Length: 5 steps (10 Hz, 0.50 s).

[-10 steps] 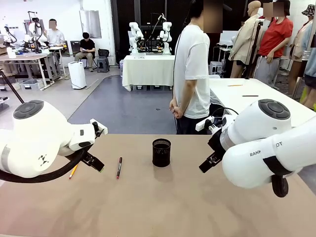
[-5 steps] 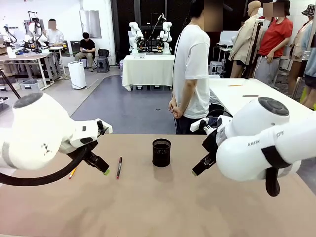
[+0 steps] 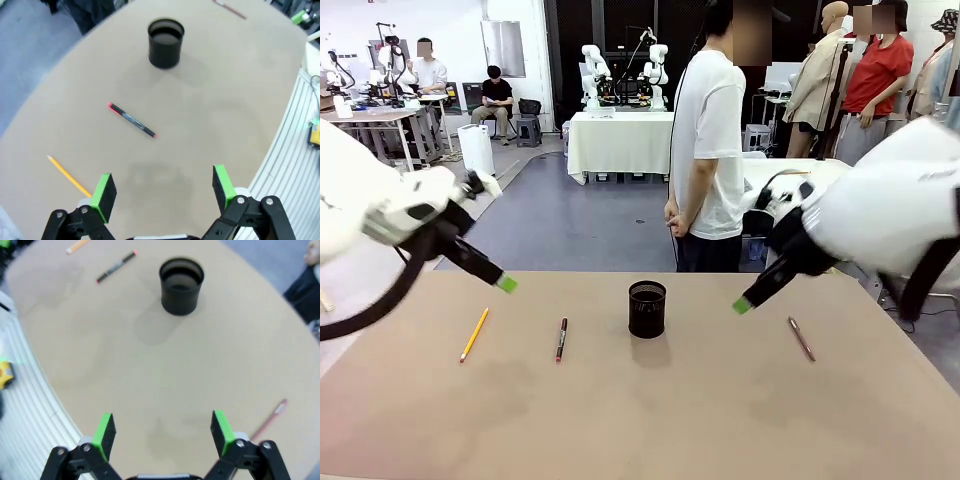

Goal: Place the pens into the pen holder.
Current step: Pick up a writing instrument from the table and place it into the Pen holder.

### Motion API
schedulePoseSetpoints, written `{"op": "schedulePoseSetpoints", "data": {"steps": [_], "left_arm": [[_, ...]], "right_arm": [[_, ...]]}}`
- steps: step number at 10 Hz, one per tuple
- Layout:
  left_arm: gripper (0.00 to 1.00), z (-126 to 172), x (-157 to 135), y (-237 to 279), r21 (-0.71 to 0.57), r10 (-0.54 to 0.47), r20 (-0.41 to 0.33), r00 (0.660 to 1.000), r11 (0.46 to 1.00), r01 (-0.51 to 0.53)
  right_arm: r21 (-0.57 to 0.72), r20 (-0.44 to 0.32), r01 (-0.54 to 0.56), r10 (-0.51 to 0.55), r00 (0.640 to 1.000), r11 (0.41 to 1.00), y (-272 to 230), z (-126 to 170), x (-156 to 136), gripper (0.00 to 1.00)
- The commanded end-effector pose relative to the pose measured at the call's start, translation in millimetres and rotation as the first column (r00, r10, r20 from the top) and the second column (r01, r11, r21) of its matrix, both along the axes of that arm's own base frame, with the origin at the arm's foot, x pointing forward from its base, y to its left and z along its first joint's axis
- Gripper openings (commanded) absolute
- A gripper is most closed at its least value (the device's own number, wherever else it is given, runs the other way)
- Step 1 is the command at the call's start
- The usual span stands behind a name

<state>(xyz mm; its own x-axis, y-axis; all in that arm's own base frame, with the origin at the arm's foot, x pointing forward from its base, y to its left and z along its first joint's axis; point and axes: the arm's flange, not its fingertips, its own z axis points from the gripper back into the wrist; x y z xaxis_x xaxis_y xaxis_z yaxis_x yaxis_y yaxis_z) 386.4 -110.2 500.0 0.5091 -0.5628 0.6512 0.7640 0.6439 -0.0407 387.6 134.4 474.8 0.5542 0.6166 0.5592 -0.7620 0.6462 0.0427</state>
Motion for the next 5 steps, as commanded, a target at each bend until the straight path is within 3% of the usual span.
{"op": "schedulePoseSetpoints", "data": {"steps": [1,3,5], "left_arm": [[1.0,17,7,22,-0.026,-0.08,0.069,0.994,0.996,0.082],[1.0,37,11,42,-0.024,-0.134,0.117,0.984,0.99,0.138],[1.0,56,15,56,-0.023,-0.136,0.089,0.987,0.99,0.139]], "right_arm": [[0.04,0.024,-0.139,0.138,0.99,0.99,-31,31,16,1.0],[0.063,0.084,-0.132,0.127,0.988,0.989,-58,57,24,1.0],[0.078,0.152,-0.125,0.112,0.982,0.989,-87,82,33,1.0]]}}
